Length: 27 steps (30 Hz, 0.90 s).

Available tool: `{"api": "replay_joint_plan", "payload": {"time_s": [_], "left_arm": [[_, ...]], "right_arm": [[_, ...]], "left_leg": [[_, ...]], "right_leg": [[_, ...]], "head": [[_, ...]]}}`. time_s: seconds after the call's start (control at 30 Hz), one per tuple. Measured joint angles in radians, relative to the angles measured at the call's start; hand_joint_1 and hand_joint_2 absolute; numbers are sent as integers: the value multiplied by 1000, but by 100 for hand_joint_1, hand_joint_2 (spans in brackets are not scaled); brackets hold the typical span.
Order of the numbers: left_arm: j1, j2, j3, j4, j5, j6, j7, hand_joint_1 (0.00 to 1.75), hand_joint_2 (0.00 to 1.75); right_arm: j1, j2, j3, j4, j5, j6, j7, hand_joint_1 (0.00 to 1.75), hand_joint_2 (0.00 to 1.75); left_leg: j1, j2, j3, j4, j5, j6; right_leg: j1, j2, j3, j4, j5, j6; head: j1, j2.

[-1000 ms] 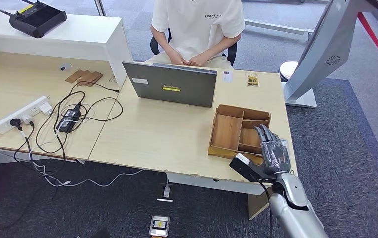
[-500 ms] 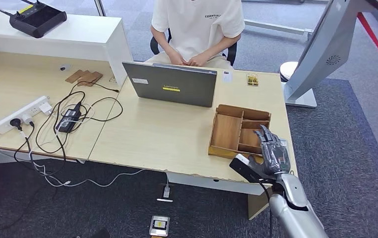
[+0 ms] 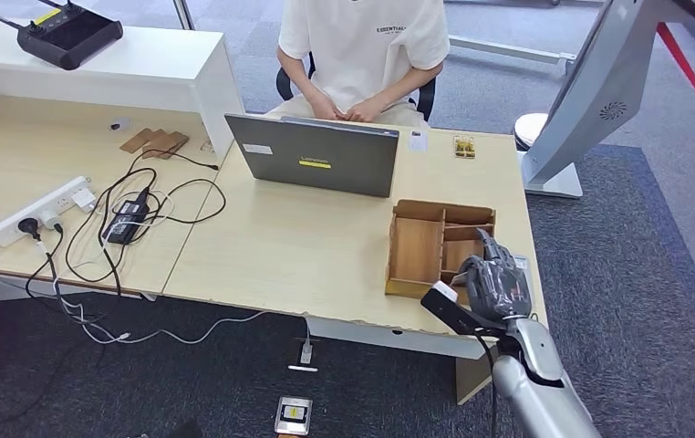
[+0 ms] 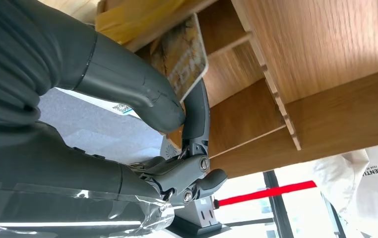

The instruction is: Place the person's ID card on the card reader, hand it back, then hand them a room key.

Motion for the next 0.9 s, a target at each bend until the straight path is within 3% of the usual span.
{"api": "replay_joint_plan", "payload": {"time_s": [0.33,0.43,0.47,0.57,0.6,0.7,0.9], "left_arm": [[-9,0,0,0,-18,-6,5,0,0],[-14,0,0,0,-20,-6,7,0,0],[-15,0,0,0,-21,-6,7,0,0],[-17,0,0,0,-25,-7,8,0,0],[-18,0,0,0,-25,-8,8,0,0],[-18,0,0,0,-27,-9,8,0,0],[-18,-2,0,0,-25,-9,8,0,0]], "right_arm": [[-11,10,0,17,10,-21,0,175,175],[-12,11,0,19,9,-23,0,165,175],[-12,11,0,20,9,-24,0,140,175],[-12,11,0,20,7,-29,1,39,175],[-12,11,0,20,7,-30,2,20,175],[-11,11,0,22,7,-31,6,0,175],[-10,11,-1,25,12,-36,9,0,175]], "left_leg": [[0,0,0,0,0,0],[0,0,0,0,0,0],[0,0,0,0,0,0],[0,0,0,0,0,0],[0,0,0,0,0,0],[0,0,0,0,0,0],[0,0,0,0,0,0]], "right_leg": [[0,0,0,0,0,0],[0,0,0,0,0,0],[0,0,0,0,0,0],[0,0,0,0,0,0],[0,0,0,0,0,0],[0,0,0,0,0,0],[0,0,0,0,0,0]], "head": [[0,0],[0,0],[0,0],[0,0],[0,0],[0,0],[0,0]]}}
